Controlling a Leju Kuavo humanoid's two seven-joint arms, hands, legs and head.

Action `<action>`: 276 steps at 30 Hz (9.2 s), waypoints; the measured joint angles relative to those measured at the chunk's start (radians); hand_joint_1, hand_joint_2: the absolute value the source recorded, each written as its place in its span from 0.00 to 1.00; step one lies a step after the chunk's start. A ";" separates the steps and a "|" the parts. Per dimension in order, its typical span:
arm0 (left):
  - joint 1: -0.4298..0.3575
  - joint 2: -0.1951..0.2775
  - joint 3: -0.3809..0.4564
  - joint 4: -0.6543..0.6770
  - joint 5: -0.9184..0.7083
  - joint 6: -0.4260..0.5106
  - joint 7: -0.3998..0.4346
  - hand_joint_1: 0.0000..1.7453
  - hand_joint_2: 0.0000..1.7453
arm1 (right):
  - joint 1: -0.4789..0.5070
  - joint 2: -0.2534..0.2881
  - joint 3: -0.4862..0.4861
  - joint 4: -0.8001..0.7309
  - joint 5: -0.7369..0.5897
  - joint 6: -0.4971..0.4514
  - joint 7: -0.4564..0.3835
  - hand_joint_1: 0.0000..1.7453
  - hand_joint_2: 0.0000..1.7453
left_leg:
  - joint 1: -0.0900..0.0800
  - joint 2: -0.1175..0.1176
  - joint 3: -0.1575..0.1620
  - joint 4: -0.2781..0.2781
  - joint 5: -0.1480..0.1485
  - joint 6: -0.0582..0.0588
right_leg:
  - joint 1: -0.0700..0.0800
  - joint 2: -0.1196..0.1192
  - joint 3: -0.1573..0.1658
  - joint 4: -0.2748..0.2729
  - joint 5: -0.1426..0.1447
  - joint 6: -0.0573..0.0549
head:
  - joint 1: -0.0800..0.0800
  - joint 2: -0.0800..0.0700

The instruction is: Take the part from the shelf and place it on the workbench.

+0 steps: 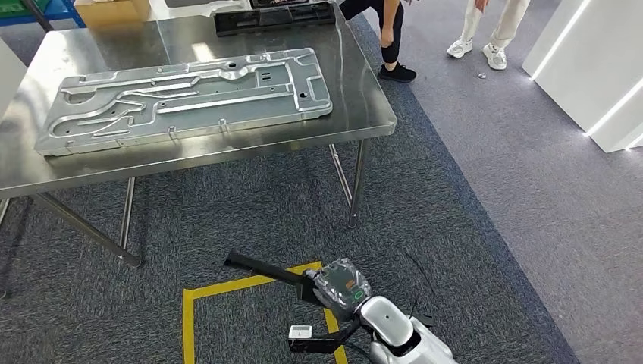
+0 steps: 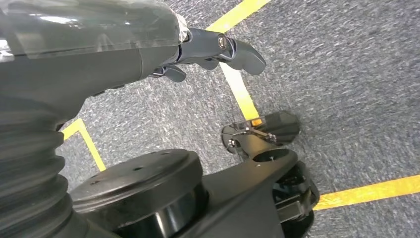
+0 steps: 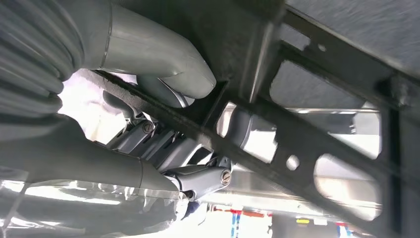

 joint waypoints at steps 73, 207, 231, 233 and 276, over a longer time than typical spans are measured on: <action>0.027 0.033 0.032 0.010 0.065 -0.044 -0.028 0.00 1.00 | -0.828 -0.246 0.325 0.284 -0.497 0.245 -0.075 1.00 1.00 | -0.005 -0.006 -0.017 -0.044 0.082 0.001 | 0.019 -0.003 -0.018 -0.023 0.059 -0.022 | 0.007 0.000; -0.008 0.016 -0.107 0.007 -0.029 0.079 0.032 0.00 0.00 | 0.032 0.281 -0.136 0.154 -0.215 -0.071 -0.136 0.00 0.00 | 0.022 0.033 -0.011 -0.055 0.091 -0.015 | -0.005 0.003 -0.040 0.199 -0.112 0.006 | 0.007 0.000; -0.014 0.032 -0.097 -0.002 -0.034 0.063 0.030 0.00 0.00 | 0.003 0.281 -0.108 0.178 -0.227 -0.078 -0.127 0.00 0.00 | 0.000 0.014 0.087 -0.030 -0.020 -0.005 | 0.016 0.006 -0.086 0.020 0.079 -0.020 | 0.007 0.000; -0.015 0.032 -0.097 -0.002 -0.034 0.062 0.029 0.00 0.00 | 0.006 0.277 -0.108 0.179 -0.227 -0.078 -0.125 0.00 0.00 | 0.002 0.020 0.064 -0.040 0.010 0.005 | 0.015 0.004 -0.114 0.104 -0.013 -0.015 | 0.007 0.000; -0.013 0.026 -0.099 -0.005 -0.043 0.044 0.032 0.00 0.00 | 0.021 0.252 -0.111 0.158 -0.235 -0.073 -0.125 0.00 0.00 | -0.016 0.019 -0.053 -0.008 0.090 -0.013 | 0.029 -0.009 0.101 -0.056 -0.023 -0.050 | 0.006 0.000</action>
